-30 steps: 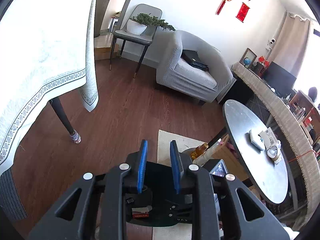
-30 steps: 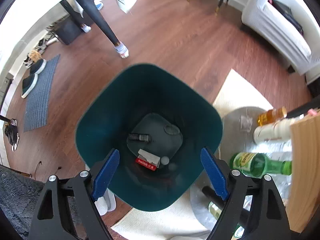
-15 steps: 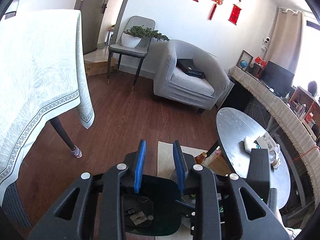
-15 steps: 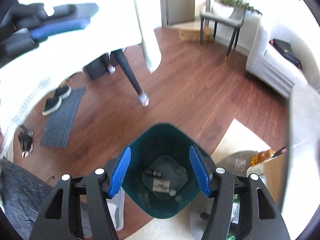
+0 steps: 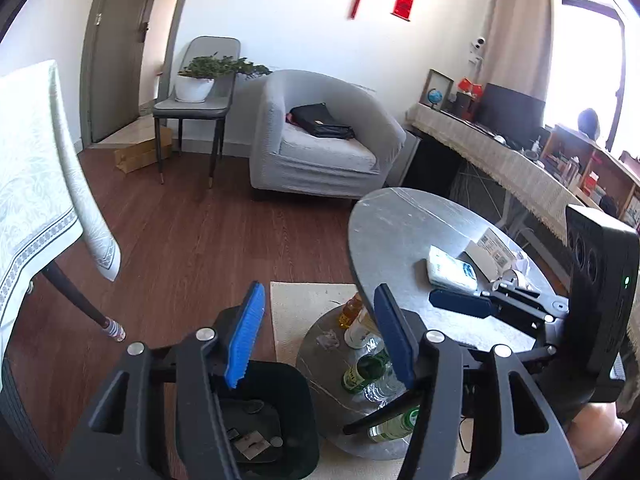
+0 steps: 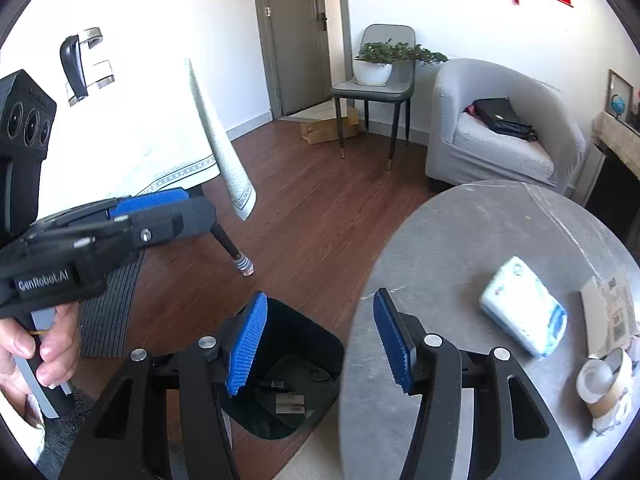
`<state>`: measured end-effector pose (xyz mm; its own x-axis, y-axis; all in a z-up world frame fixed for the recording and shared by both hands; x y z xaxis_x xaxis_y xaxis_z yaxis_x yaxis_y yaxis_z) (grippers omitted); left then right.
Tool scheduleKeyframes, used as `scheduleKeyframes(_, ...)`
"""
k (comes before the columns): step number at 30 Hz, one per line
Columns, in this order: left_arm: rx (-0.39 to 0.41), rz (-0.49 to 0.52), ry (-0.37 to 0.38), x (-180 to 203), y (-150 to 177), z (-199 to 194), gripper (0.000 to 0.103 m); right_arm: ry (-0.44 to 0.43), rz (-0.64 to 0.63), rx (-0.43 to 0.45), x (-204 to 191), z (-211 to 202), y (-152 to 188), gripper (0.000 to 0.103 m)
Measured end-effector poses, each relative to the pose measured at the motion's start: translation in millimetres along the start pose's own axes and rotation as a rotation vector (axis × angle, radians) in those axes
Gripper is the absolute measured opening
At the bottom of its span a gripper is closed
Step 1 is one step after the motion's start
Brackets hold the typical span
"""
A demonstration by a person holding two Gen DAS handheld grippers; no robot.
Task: Collect trash
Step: 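Move both grippers back over the table toward the diaper pack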
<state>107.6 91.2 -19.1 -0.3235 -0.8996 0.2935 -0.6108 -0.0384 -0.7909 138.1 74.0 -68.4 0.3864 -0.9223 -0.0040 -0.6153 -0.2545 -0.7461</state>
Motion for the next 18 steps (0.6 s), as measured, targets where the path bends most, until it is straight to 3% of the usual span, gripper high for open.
scheduleKeyframes(9,-0.086,0.191,0.046,74,12,56,0.079,0.082,0.075,0.04,85,-41,16,0.059)
scheduleKeyframes(12,-0.118,0.218,0.055,90,17,76,0.08,0.12,0.099,0.055,112,-55,25,0.067)
scheduleKeyframes(18,-0.138,0.228,0.066,110,17,107,0.082,0.178,0.179,0.056,167,-74,49,0.075)
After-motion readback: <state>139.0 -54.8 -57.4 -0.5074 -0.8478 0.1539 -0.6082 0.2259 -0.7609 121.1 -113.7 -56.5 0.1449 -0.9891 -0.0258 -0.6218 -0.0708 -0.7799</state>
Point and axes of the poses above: each gripper's, at about its wrist camera, not at the fingertips, and z roughly the way its jaws point, x to its right, y to its underside, the point moved 8 cm from there along z, roughly the way its jaws point, and after that the axes turned 6 degrees about y, right-handed, at the moved point
